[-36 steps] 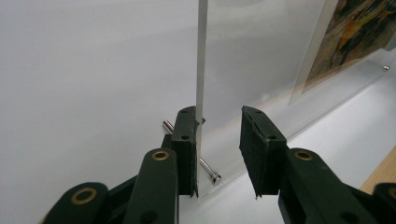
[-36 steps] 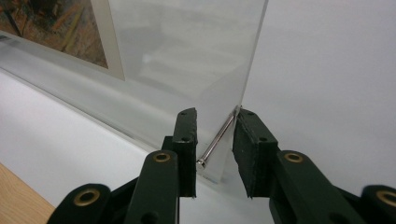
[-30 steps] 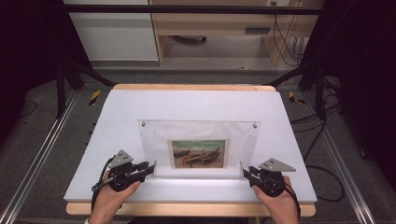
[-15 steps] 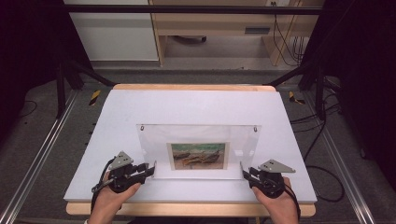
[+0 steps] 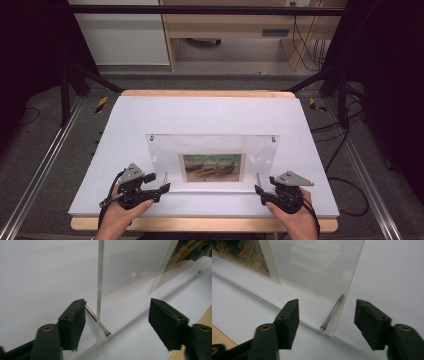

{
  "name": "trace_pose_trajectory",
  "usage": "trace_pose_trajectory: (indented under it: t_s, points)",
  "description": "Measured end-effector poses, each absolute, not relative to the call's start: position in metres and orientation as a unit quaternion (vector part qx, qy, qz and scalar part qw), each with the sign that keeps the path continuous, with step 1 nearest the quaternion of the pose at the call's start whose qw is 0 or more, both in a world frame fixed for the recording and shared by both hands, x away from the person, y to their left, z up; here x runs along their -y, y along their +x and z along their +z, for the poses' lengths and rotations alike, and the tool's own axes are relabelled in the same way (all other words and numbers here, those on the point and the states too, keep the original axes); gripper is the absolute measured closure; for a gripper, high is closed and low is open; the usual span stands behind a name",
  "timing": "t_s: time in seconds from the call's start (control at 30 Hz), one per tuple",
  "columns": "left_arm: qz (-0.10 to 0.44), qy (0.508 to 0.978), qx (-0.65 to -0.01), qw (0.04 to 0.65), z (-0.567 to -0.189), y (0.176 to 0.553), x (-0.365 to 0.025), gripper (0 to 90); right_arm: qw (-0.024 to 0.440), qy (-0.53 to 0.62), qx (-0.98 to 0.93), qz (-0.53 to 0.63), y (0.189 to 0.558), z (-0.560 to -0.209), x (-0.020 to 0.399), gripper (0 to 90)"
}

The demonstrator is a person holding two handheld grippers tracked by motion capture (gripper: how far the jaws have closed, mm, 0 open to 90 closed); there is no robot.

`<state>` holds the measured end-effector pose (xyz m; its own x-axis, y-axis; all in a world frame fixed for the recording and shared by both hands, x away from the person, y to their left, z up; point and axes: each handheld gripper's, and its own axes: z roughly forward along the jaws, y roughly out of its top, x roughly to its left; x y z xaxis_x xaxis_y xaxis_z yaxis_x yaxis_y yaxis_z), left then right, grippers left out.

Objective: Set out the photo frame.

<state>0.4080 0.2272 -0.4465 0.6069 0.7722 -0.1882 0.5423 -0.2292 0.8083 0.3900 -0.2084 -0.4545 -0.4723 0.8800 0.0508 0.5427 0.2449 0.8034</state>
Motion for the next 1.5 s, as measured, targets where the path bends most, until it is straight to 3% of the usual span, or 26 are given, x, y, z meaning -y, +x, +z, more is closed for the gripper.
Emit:
trace_pose_trajectory:
  t_s: [0.17,0.53,1.5]
  points:
    - [0.13,0.773,-0.422,0.456,-0.445,0.403,-0.23,16.6,0.235,0.461,-0.763,0.388,0.388,-0.454,0.21,19.7]
    - [0.136,0.787,-0.387,0.461,-0.441,0.395,-0.249,8.4,0.267,0.467,-0.754,0.378,0.375,-0.453,0.233,9.4]
    - [0.238,0.781,-0.431,0.384,-0.442,0.406,-0.29,8.9,0.283,0.525,-0.724,0.347,0.373,-0.459,0.267,10.8]
